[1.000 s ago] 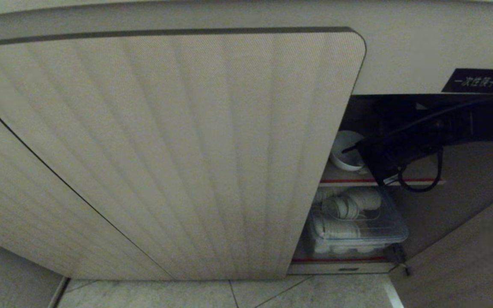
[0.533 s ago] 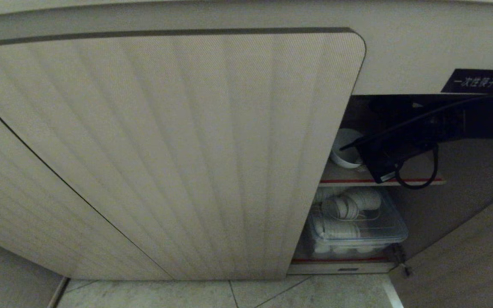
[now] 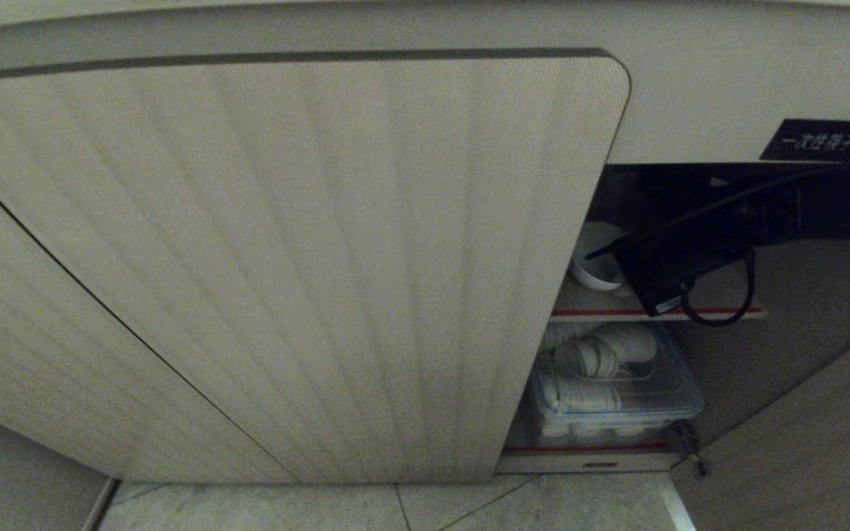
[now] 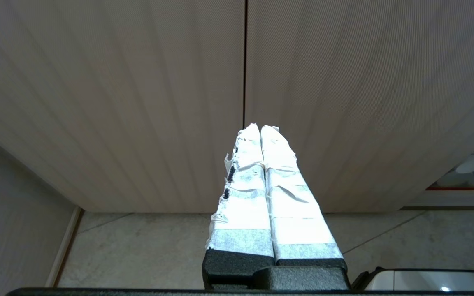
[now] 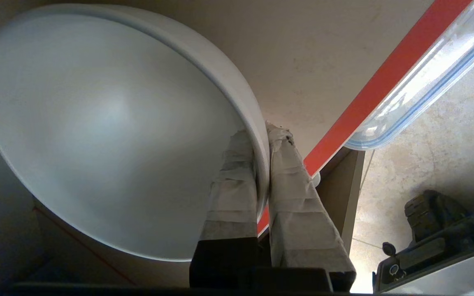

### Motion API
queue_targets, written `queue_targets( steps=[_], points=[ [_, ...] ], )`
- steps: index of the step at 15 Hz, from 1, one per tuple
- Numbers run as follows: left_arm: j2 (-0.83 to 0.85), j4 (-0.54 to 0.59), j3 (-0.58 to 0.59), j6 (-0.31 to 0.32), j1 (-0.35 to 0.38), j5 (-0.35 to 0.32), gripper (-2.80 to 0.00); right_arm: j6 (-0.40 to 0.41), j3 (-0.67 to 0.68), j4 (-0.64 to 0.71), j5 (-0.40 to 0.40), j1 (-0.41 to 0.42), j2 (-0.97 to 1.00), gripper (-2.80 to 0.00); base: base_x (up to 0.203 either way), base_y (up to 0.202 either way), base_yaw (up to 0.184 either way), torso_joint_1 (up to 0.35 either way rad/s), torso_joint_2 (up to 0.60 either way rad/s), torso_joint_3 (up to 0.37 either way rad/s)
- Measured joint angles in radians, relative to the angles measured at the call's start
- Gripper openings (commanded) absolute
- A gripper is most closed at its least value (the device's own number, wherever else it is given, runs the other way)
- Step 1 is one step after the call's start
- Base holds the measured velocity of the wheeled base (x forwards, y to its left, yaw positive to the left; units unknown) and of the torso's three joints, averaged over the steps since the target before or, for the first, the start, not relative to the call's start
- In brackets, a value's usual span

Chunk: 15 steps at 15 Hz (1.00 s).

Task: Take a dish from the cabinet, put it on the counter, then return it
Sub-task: Put it back into the cabinet

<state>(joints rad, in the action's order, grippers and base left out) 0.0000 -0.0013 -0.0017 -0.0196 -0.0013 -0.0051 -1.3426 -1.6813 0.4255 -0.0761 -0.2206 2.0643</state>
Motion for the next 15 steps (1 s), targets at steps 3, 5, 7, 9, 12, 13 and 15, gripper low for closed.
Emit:
queue_targets(
  steps=[3,5,7,9,12,13,15],
  points=[
    [0.0,0.0,0.0,0.0,0.0,0.0,-2.8,0.0,0.0,0.0,0.0,0.0,0.0,-2.8,0.0,0.0,0.0,0.0,0.0,0.0],
    [0.0,0.0,0.0,0.0,0.0,0.0,-2.8,0.0,0.0,0.001,0.004,0.0,0.0,-1.22,0.0,0.0,0.0,0.0,0.0,0.0],
    [0.0,0.0,0.0,0.0,0.0,0.0,-2.8,0.0,0.002,0.005,0.004,0.0,0.001,0.0,0.0,0.0,0.0,0.0,0.0,0.0],
    [0.0,0.0,0.0,0.0,0.0,0.0,-2.8,0.0,0.001,0.004,0.002,0.0,0.004,0.0,0.0,0.0,0.0,0.0,0.0,0.0],
    [0.0,0.0,0.0,0.0,0.0,-0.001,-2.8,0.0,-0.001,-0.006,0.0,-0.001,0.006,0.0,0.0,0.0,0.0,0.0,0.0,0.0],
    [0.0,0.0,0.0,0.0,0.0,0.0,-2.8,0.002,-0.002,-0.01,0.0,-0.001,0.006,0.0,0.0,0.0,0.0,0.0,0.0,0.0],
    [0.0,0.0,0.0,0.0,0.0,0.0,-2.8,0.003,-0.003,-0.012,0.0,-0.001,0.007,0.0,0.0,0.0,0.0,0.0,0.0,0.0]
  ],
)
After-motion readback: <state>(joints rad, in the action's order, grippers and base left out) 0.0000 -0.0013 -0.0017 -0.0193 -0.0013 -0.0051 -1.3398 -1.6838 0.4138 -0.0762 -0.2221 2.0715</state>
